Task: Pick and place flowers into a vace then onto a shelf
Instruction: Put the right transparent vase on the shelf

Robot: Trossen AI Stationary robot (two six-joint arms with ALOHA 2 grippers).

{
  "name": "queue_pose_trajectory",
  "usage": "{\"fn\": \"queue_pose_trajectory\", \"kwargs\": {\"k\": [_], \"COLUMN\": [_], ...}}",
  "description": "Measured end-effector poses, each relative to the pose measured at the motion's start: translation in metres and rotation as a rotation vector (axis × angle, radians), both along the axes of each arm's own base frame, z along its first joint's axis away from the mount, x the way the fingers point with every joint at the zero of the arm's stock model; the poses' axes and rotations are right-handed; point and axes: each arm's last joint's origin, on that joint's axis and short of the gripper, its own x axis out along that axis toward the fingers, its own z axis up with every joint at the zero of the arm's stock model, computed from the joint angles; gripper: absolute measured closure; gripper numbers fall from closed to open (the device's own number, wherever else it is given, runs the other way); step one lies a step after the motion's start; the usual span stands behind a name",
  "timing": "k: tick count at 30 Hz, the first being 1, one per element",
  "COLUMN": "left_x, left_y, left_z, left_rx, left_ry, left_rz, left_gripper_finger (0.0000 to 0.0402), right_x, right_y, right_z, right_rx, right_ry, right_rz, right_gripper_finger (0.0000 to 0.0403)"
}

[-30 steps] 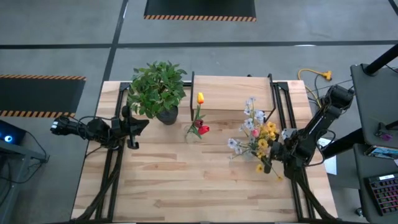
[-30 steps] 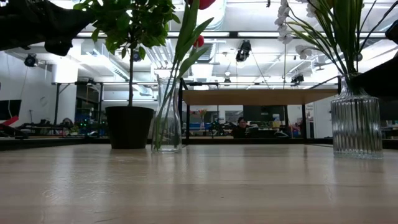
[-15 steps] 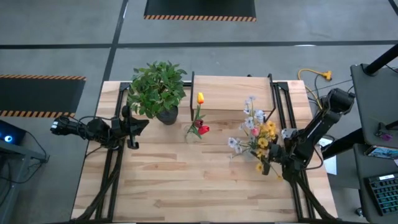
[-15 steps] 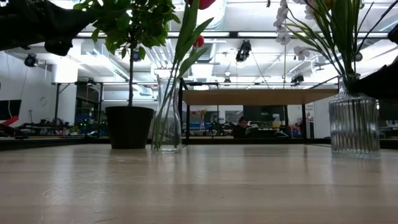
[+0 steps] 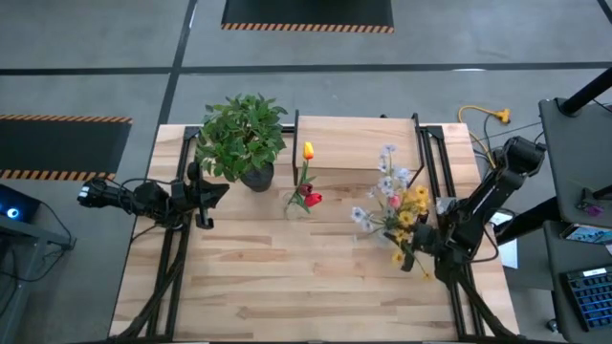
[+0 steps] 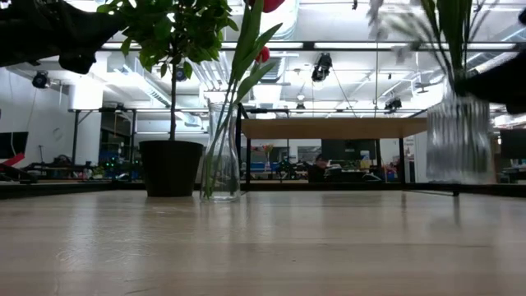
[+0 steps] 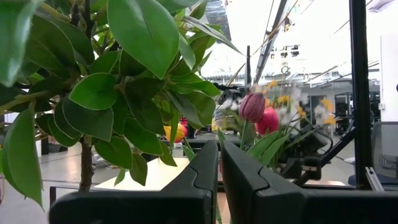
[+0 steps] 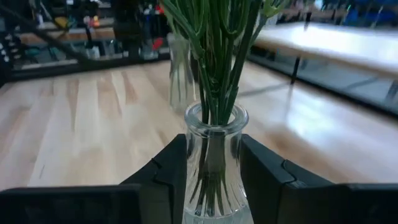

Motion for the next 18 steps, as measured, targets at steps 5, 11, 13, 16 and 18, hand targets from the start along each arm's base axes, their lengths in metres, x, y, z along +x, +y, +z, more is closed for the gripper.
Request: {"fn": "queue_pose_trajectory", "kwargs": {"k": [5,11,13,16,18], "left_x": [0.000,0.000,0.000,0.000,0.000], "left_y": [0.000,0.000,0.000,0.000,0.000], "left_z": [0.000,0.000,0.000,0.000,0.000], "left_rx": [0.000,0.000,0.000,0.000,0.000], "left_ry": [0.000,-0.001,-0.001,-0.001,-0.001], "left_rz": [0.000,0.000,0.000,0.000,0.000], "left_gripper_finger": [0.0397,0.0397,0.0397,0.0397,0.0397], "right_x": [0.011,0.025,0.028,0.030,0.030], "right_y": [0.012,0.006,-0.002,-0.016,-0.024], "right_z": [0.028,0.062,0.069,0.079,0.086], "right_rx": [-0.087,-0.138,-0.150,-0.155,-0.158], "right_ry": [-0.001,0.000,0.003,-0.002,0.003], "right_rz": [-0.008,-0.065,-0.093,-0.145,-0.154], "right_gripper_finger": [0.0295,0.0294,0.0294,0.0294,0.0294]}}
